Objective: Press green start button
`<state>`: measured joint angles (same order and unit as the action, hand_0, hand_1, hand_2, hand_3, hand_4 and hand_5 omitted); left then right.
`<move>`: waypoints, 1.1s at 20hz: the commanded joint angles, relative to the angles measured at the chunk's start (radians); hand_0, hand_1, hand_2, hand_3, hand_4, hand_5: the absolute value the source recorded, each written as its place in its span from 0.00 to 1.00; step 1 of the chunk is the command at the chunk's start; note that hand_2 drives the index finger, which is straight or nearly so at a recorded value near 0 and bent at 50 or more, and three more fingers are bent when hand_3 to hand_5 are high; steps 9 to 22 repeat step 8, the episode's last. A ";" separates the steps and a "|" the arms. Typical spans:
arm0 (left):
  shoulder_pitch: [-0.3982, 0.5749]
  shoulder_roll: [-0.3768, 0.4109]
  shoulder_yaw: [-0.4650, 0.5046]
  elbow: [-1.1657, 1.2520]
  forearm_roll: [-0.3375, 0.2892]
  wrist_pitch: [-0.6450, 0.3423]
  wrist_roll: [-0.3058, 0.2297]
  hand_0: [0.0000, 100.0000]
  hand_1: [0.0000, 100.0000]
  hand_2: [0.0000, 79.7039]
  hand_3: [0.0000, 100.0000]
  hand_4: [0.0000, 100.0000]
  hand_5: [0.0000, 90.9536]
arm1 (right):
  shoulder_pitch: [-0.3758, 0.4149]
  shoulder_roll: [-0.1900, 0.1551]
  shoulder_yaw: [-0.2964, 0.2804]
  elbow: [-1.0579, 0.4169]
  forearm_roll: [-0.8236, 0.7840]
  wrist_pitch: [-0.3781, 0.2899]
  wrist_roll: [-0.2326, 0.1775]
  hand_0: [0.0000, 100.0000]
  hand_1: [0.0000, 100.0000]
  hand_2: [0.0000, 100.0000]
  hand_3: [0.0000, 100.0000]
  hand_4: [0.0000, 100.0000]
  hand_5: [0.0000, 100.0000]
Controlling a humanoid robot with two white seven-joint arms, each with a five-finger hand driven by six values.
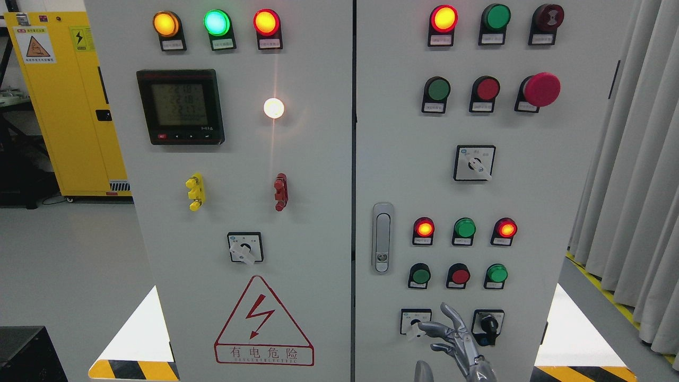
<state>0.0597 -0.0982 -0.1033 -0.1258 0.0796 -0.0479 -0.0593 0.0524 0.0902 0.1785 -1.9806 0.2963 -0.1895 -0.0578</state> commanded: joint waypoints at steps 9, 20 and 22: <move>0.000 0.000 0.001 0.000 0.000 0.000 0.000 0.12 0.56 0.00 0.00 0.00 0.00 | 0.018 0.005 0.041 -0.047 -0.023 0.007 0.003 0.64 0.66 0.00 0.00 0.00 0.00; 0.000 0.000 0.001 0.000 0.000 0.000 0.000 0.12 0.56 0.00 0.00 0.00 0.00 | 0.018 0.005 0.041 -0.047 -0.023 0.007 0.003 0.64 0.66 0.00 0.00 0.00 0.00; 0.000 0.000 0.001 0.000 0.000 0.000 0.000 0.12 0.56 0.00 0.00 0.00 0.00 | 0.018 0.005 0.041 -0.047 -0.023 0.007 0.003 0.64 0.66 0.00 0.00 0.00 0.00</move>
